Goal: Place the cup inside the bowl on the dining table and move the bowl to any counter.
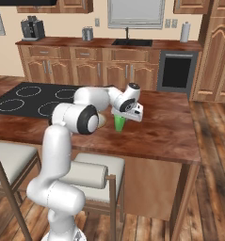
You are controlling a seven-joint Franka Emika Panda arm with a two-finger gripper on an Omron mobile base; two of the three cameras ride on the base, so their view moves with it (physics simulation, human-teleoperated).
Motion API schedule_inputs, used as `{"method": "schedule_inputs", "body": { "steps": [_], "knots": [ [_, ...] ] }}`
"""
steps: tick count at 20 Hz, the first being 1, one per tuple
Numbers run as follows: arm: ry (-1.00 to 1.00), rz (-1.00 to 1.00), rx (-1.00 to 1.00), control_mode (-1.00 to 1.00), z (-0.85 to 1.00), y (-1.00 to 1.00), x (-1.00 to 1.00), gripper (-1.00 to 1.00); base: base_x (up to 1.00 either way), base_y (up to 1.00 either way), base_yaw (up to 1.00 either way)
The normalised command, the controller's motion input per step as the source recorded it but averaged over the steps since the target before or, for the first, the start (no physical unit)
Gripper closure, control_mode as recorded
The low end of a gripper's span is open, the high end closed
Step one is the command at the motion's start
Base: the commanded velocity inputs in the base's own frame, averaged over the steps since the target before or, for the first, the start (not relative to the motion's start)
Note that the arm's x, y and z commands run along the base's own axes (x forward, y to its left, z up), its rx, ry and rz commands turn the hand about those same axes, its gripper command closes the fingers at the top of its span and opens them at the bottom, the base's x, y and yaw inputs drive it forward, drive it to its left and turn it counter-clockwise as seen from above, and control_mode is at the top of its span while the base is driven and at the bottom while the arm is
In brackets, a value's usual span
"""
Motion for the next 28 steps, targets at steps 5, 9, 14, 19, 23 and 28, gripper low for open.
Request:
{"method": "schedule_inputs", "body": {
  "steps": [5, 9, 14, 19, 23, 28],
  "knots": [
    [-0.07, 0.0, 0.0, -1.0, 0.24, 0.0, -0.05, 1.0, 0.0, 0.0, 0.0],
    [-0.07, 0.0, 0.0, -1.0, 0.19, 0.0, -0.06, 1.0, 0.0, 0.0, 0.0],
    [-0.07, 0.0, 0.0, -1.0, 0.21, 0.0, -0.1, 1.0, 0.0, 0.0, 0.0],
    [-0.05, 0.0, 0.0, -1.0, 0.23, 0.01, -0.15, 1.0, 0.0, 0.0, 0.0],
    [-0.01, 0.0, 0.0, -1.0, 0.23, 0.08, -0.2, 1.0, 0.0, 0.0, 0.0],
    [-0.01, 0.0, 0.0, -1.0, 0.25, 0.15, -0.19, 1.0, 0.0, 0.0, 0.0]
  ]
}}
